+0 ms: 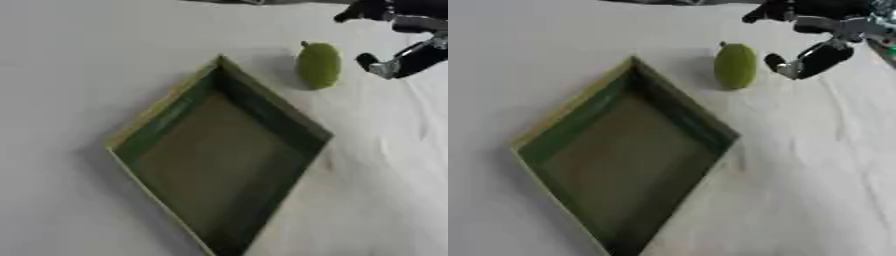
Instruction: Pick up objects on the table and place them in the box.
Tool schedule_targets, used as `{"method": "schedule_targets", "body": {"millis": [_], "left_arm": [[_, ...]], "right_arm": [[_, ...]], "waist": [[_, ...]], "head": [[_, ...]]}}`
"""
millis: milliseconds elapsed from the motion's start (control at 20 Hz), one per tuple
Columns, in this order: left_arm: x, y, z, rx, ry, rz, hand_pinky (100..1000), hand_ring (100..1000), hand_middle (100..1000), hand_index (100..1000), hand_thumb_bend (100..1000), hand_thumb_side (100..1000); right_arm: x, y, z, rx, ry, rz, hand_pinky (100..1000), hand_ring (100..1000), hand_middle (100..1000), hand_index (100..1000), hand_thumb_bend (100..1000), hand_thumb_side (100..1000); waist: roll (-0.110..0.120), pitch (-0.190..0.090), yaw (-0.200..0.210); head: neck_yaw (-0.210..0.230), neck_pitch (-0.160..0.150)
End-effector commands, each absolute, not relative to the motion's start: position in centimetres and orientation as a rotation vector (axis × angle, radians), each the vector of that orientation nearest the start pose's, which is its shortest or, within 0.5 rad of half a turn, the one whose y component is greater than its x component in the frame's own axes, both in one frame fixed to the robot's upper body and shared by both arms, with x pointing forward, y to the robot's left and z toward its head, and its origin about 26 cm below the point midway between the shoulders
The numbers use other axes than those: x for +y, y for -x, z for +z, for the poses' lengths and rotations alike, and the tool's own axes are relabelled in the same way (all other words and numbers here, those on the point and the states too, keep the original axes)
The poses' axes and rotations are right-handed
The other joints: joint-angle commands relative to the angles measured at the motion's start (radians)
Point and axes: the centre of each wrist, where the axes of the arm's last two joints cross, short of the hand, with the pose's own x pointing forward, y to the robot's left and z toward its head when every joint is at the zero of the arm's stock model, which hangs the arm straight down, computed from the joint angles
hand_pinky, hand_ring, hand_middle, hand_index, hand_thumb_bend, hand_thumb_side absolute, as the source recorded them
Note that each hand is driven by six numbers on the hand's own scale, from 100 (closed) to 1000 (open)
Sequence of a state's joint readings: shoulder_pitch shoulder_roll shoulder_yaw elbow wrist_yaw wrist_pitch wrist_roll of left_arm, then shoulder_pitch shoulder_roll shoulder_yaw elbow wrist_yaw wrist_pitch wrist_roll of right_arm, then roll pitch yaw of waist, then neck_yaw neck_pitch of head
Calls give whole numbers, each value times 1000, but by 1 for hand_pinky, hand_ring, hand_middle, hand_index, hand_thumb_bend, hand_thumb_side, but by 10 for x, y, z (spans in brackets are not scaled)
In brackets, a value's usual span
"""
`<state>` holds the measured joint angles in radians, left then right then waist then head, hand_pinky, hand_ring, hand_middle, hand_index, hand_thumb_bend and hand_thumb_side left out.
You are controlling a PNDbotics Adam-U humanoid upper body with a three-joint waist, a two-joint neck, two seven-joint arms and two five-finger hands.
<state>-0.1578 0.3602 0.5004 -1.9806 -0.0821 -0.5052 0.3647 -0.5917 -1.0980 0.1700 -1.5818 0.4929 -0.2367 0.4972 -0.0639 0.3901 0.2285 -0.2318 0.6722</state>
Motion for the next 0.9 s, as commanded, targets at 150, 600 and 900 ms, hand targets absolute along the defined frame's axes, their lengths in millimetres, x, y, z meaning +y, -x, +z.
{"method": "schedule_targets", "body": {"millis": [150,600,900], "left_arm": [[400,-252,212,3193,1116,-197,729,577,536,681,100,584],[400,-252,212,3197,1110,-197,729,578,536,681,100,583],[399,-252,211,3201,1108,-199,729,578,536,681,100,582]], "right_arm": [[-392,-358,308,-1312,1083,1738,949,987,886,1000,100,585],[-408,-380,297,-1294,997,1739,961,993,889,1000,100,675],[-407,-389,291,-1282,965,1765,963,993,890,1000,100,710]], "waist": [[2,-18,2],[0,-17,4],[0,-15,6]], "head": [[-5,-9],[-7,-5],[-10,-3]]}}
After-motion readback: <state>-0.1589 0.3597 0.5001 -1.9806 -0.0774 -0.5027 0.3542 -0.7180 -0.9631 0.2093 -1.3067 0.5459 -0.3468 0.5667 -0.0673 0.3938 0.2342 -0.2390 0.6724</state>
